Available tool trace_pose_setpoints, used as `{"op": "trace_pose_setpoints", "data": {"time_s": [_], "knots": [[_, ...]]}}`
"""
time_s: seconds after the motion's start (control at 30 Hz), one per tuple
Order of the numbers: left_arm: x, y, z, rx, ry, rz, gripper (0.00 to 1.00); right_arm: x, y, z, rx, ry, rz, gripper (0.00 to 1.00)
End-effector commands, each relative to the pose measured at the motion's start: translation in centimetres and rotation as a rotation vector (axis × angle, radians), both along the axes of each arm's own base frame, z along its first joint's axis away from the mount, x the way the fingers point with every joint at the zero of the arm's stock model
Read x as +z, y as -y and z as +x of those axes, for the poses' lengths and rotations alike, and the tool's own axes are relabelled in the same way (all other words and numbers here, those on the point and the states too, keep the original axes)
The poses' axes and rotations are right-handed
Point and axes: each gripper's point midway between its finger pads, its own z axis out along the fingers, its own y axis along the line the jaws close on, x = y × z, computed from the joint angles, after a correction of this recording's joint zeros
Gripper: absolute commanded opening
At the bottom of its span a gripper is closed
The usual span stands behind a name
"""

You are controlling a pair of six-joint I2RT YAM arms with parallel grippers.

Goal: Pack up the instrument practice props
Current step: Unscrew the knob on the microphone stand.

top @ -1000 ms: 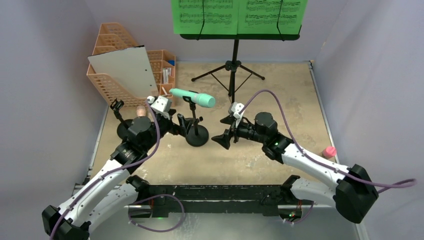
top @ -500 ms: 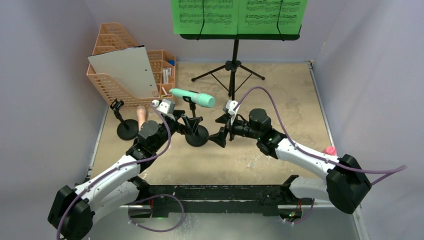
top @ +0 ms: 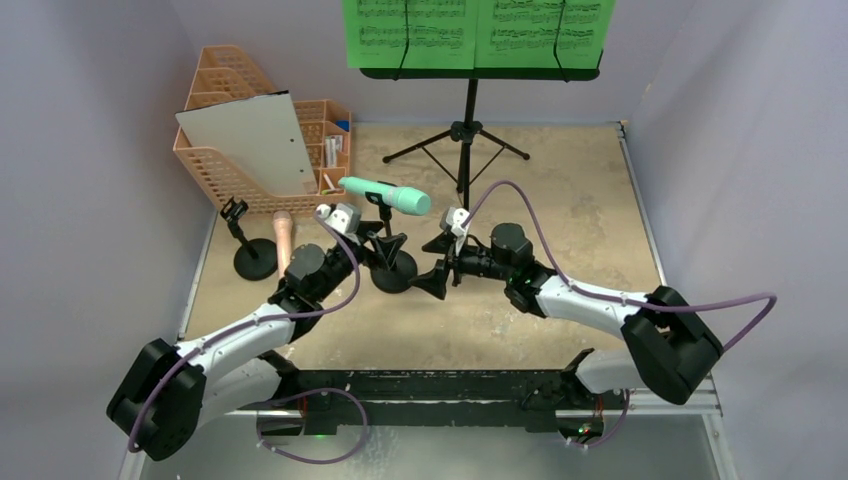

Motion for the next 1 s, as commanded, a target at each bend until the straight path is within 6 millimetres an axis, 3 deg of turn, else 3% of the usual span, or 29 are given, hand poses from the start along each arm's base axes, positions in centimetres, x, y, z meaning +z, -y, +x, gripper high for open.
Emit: {"op": "trace_pose_setpoints", "data": {"time_s": [0.0, 0.07, 0.13, 0.5, 0.87, 0.97], "knots": [[2.0, 0.4, 0.0, -0.035, 0.131, -0.003, 0.58, 2.1, -0.4, -0.3, 0.046, 0.122, 0.076, 0.9], [1.8, 0.7, 0.1, -0.052, 0.144, 0.02, 0.46, 1.6, -0.5, -0.3, 0.057, 0.126, 0.078, 0.89], [1.7, 0.9, 0.2, -0.06, 0.149, 0.032, 0.41, 1.2, -0.7, -0.5, 0.077, 0.128, 0.076, 0.87], [2.1, 0.9, 0.9, -0.049, 0.251, 0.078, 0.35, 0.6, -0.7, -0.7, 0.096, 0.175, 0.087, 0.85], [2.6, 2.3, -0.4, -0.179, 0.351, 0.131, 0.01, 0.8, -0.3, -0.6, 0.089, 0.248, 0.074, 0.82], [2.6, 2.8, -1.4, -0.237, 0.379, 0.146, 0.0, 0.9, -0.1, -0.3, 0.076, 0.263, 0.059, 0.79]]}}
